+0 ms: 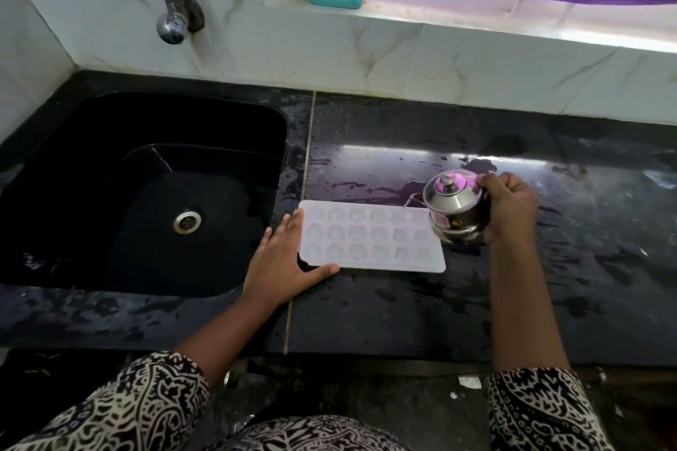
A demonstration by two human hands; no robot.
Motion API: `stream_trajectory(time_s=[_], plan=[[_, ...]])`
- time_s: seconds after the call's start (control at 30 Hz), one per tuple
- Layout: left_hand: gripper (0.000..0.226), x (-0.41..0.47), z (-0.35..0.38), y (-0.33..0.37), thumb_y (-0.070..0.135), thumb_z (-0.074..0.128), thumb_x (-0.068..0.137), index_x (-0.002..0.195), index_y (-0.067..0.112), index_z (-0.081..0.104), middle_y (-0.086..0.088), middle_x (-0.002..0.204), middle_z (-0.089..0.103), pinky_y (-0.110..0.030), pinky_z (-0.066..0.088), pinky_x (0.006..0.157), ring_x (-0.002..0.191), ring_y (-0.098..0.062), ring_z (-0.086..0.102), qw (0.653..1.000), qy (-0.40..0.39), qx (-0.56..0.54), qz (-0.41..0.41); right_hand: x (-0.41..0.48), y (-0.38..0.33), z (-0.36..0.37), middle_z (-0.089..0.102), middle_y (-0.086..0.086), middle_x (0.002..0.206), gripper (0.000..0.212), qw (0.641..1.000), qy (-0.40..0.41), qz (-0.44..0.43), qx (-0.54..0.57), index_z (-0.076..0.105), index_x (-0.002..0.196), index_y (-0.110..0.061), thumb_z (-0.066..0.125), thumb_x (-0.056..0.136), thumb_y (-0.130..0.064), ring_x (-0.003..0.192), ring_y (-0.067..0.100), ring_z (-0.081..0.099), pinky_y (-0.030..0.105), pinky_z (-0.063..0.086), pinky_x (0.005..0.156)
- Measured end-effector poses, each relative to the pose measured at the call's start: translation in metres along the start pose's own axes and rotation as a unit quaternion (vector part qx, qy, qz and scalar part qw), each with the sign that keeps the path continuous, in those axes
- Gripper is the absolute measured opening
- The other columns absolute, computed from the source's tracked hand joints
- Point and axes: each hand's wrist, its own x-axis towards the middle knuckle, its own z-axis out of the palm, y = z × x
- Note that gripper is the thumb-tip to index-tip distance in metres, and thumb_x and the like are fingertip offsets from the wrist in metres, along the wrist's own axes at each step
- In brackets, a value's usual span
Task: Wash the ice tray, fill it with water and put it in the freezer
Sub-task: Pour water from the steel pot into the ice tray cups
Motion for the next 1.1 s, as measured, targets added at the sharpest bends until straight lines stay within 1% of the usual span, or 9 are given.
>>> stream_trajectory(time_s=[0.07,0.17,0.33,0.5,0.6,0.7,0.83,0.97,1.1], plan=[[0.123,0.000,0.000,0.000,0.093,0.036,0.063,0.156,0.020,0.007,0.002,0.163,0.017,-0.038,0.009,0.122,0.150,-0.012,0.010,1.000,-0.001,0.001,0.001,0.000,-0.001,-0.001,0.047,-0.006,0.048,0.031,0.999,0.000,0.013,0.038,0.045,0.052,-0.018,0.064,0.073,-0.005,0.050,0.011,0.043,0.021,0.043,0.052],[0.123,0.000,-0.001,0.001,0.093,0.036,0.063,0.156,0.019,0.007,0.002,0.163,0.016,-0.038,0.009,0.122,0.150,-0.012,0.010,1.000,0.000,0.002,0.002,-0.001,-0.002,-0.002,0.052,-0.009,0.045,0.030,0.995,0.001,0.033,0.091,0.047,0.055,-0.017,0.062,0.077,-0.004,0.046,0.008,0.048,0.017,0.043,0.046],[0.124,0.000,0.000,0.001,0.094,0.034,0.062,0.156,0.019,0.007,0.002,0.163,0.017,-0.037,0.009,0.122,0.150,-0.012,0.010,1.000,0.000,0.005,0.003,-0.001,-0.001,-0.006,0.054,-0.008,0.046,0.028,0.992,0.008,0.036,0.121,0.048,0.056,-0.016,0.061,0.077,-0.002,0.046,0.007,0.051,0.018,0.044,0.047],[0.124,0.000,0.000,0.000,0.095,0.034,0.061,0.156,0.019,0.007,0.002,0.163,0.018,-0.038,0.009,0.122,0.150,-0.012,0.010,1.000,-0.002,0.006,0.001,-0.001,0.000,-0.013,0.051,-0.008,0.045,0.030,0.995,0.026,0.022,0.092,0.047,0.054,-0.017,0.062,0.076,-0.002,0.045,0.007,0.049,0.017,0.044,0.044],[0.125,0.001,0.001,-0.001,0.095,0.033,0.061,0.156,0.019,0.006,0.002,0.163,0.017,-0.037,0.009,0.122,0.150,-0.012,0.010,1.000,-0.004,0.007,-0.001,0.001,0.002,-0.016,0.051,-0.004,0.049,0.029,0.998,0.035,0.013,0.058,0.048,0.055,-0.015,0.063,0.076,-0.002,0.051,0.012,0.048,0.020,0.046,0.049],[0.125,0.001,0.001,-0.001,0.095,0.034,0.061,0.156,0.019,0.006,0.002,0.163,0.016,-0.037,0.009,0.122,0.150,-0.011,0.009,1.000,-0.004,0.005,0.000,0.002,0.004,-0.019,0.050,-0.001,0.054,0.030,0.999,0.040,0.006,0.029,0.048,0.054,-0.016,0.063,0.076,-0.003,0.053,0.011,0.048,0.025,0.047,0.054],[0.124,0.000,0.000,0.000,0.094,0.035,0.062,0.156,0.020,0.006,0.002,0.163,0.017,-0.037,0.009,0.122,0.150,-0.011,0.009,1.000,-0.001,0.001,-0.002,0.004,0.006,-0.022,0.048,-0.011,0.044,0.031,0.999,0.042,-0.012,0.016,0.047,0.053,-0.017,0.064,0.075,-0.003,0.047,0.007,0.043,0.021,0.044,0.049],[0.124,0.000,0.000,0.001,0.095,0.034,0.061,0.156,0.020,0.005,0.001,0.163,0.017,-0.037,0.009,0.122,0.150,-0.011,0.009,1.000,-0.001,0.002,-0.002,0.005,0.007,-0.024,0.050,-0.013,0.043,0.028,0.999,0.042,-0.022,0.002,0.048,0.055,-0.016,0.065,0.075,-0.004,0.042,0.002,0.045,0.016,0.043,0.045],[0.124,0.000,0.000,0.000,0.094,0.035,0.062,0.156,0.020,0.005,0.002,0.163,0.017,-0.036,0.008,0.122,0.150,-0.010,0.009,1.000,-0.004,0.003,-0.003,0.004,0.008,-0.025,0.050,-0.013,0.043,0.028,0.999,0.042,-0.026,-0.008,0.049,0.056,-0.016,0.065,0.076,-0.006,0.042,-0.001,0.046,0.016,0.044,0.045]])
